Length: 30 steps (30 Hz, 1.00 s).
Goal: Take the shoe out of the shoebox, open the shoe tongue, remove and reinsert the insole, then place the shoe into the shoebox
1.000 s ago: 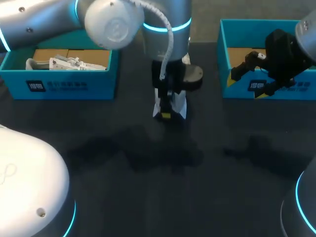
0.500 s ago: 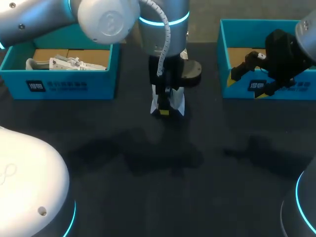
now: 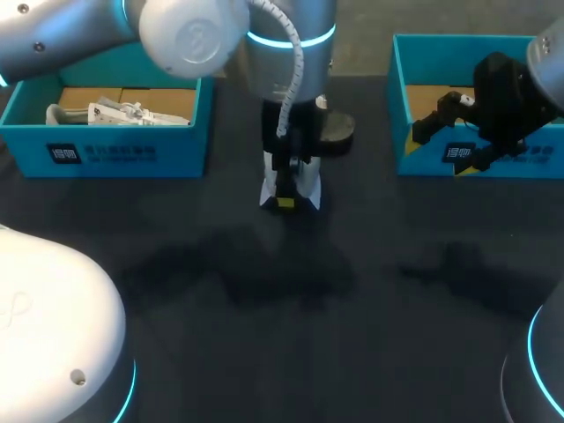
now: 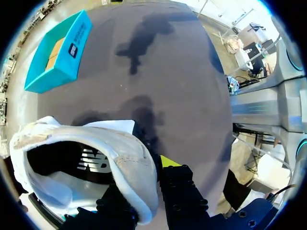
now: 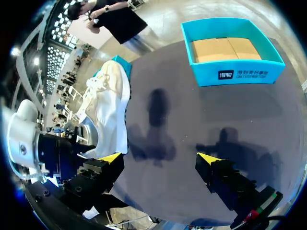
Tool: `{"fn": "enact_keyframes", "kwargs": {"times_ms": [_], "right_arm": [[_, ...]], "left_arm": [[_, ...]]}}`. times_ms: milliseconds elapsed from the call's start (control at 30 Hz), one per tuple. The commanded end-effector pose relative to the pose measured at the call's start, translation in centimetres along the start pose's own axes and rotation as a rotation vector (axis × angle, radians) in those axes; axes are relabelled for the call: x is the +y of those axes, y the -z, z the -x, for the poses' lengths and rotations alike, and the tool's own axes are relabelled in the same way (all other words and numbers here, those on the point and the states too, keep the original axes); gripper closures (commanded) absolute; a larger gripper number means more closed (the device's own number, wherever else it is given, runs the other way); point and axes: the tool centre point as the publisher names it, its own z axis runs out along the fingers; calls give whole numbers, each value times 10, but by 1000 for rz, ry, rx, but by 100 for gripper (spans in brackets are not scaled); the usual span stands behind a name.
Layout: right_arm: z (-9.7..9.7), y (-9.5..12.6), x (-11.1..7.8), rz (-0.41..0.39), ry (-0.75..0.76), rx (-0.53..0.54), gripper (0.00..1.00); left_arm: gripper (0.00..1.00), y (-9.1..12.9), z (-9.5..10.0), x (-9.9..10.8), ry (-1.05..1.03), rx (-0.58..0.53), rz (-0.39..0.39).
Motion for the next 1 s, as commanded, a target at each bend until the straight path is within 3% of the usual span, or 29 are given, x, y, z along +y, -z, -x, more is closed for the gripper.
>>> {"fn": "enact_keyframes", "kwargs": {"times_ms": [33,267,567,1000], "right_arm": [[-1,-1,0,0,-2,-2,0],[-1,-1,0,0,-2,-2,0],[-1,-1,0,0,-2,-2,0],[-1,-1,0,0,-2,-2,0]], "left_arm": [[100,1,10,21,15,28,-27],[100,7,29,69,116,39,-36],[100,32,57,131,249,50,-57],[100,36,92,208,142,-51,84]]}}
